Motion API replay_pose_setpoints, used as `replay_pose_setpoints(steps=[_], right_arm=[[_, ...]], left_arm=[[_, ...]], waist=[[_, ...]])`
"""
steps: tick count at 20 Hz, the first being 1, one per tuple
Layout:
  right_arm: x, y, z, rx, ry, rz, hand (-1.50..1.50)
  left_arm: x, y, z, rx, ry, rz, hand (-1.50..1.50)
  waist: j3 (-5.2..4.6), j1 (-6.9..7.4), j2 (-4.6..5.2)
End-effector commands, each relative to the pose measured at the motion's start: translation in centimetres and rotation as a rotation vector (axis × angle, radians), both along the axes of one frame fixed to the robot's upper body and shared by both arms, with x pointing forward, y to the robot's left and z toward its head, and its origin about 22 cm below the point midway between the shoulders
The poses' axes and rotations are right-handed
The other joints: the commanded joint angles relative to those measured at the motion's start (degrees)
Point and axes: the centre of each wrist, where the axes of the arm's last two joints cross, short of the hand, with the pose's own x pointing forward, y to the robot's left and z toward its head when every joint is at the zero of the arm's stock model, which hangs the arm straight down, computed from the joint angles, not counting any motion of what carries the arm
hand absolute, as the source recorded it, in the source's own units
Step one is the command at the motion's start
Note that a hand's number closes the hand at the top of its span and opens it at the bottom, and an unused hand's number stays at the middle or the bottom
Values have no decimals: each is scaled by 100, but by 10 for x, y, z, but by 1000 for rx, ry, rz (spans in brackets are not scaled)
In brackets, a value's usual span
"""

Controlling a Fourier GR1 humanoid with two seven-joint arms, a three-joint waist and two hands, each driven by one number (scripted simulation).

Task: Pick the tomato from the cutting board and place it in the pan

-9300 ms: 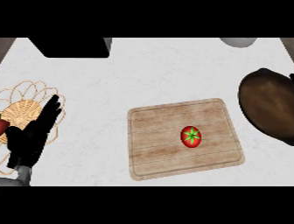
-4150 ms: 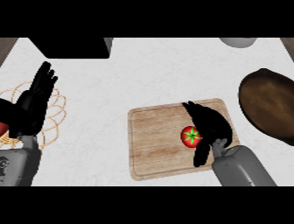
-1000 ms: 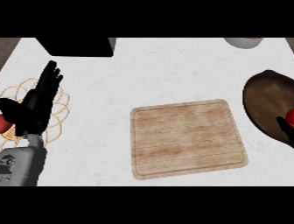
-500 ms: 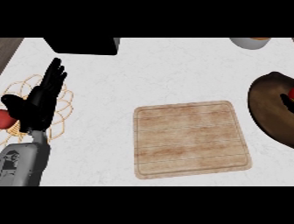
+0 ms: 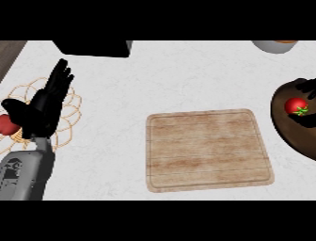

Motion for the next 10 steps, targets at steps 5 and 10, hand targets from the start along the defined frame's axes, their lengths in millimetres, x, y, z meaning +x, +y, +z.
replay_pose_setpoints(steps=[5, 10], right_arm=[[-2, -4, -15, 120, 52, 93, -150], [-11, -27, -2, 290, -158, 85, -150]], left_arm=[[-4, 5, 3, -8, -5, 6, 0], [-4, 11, -3, 3, 33, 32, 0]], waist=[[7, -9, -11], [1, -172, -58]])
